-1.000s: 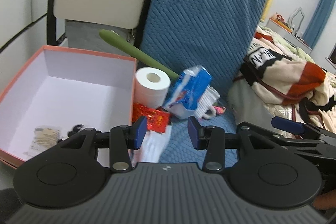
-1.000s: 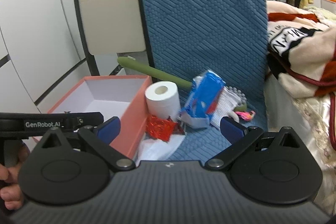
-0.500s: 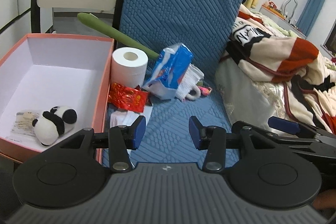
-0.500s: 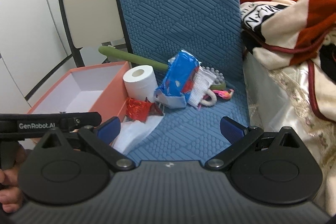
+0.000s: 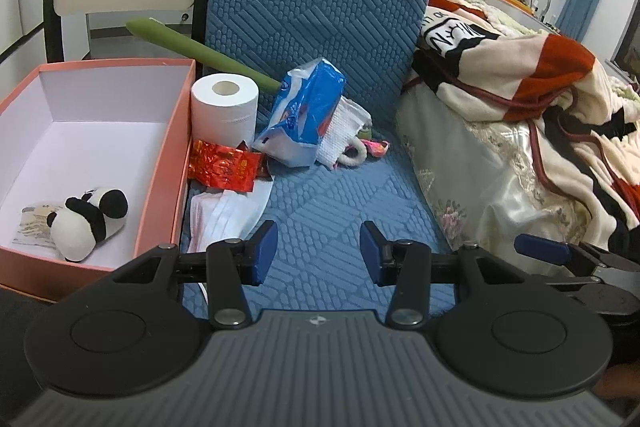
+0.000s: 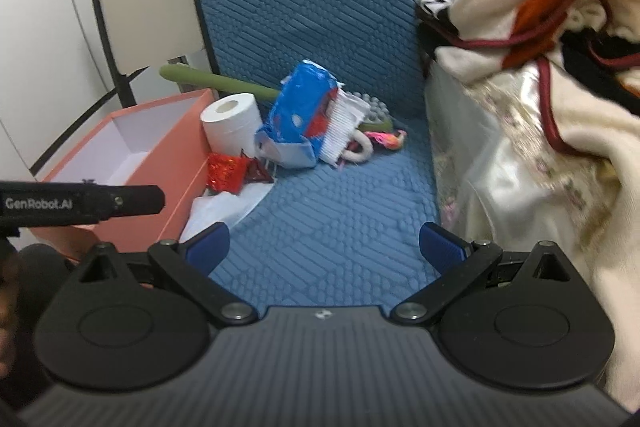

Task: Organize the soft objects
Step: 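Move the left tool to the white face mask while the right tool reaches the white fluffy ring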

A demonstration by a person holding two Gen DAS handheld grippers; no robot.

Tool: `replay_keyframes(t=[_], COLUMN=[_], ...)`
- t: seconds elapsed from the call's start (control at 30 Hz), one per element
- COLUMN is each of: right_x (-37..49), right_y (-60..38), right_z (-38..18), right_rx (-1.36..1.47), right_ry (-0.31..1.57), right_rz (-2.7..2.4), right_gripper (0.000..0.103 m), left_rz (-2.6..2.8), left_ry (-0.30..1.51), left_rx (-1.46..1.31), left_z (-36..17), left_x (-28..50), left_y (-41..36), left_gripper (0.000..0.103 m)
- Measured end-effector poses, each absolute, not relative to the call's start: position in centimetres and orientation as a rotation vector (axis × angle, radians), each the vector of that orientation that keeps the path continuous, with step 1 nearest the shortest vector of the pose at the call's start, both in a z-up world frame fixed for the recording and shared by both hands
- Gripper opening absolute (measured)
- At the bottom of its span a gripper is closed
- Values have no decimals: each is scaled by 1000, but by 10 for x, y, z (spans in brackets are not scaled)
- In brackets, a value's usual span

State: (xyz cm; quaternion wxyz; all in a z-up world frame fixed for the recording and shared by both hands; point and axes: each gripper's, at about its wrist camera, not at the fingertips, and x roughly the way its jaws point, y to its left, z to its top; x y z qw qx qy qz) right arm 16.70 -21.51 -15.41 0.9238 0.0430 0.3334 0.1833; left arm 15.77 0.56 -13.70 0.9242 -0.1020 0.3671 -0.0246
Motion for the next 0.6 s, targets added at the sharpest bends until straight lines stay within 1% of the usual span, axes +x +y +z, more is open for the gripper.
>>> replay_keyframes(t=[0.33, 0.6], right_x=[184, 203], right_y=[-220, -213], right_z=[-165, -170], right_rx=[137, 124], right_ry=[671, 656], right_rz=[341, 331], right_gripper=[103, 103], left_rz=[-33, -4], left_ry=[779, 774], left_rx=[-148, -102], left_z=[-167, -186], left_x=[180, 208], left_y=[-8, -11], left_gripper=[52, 52])
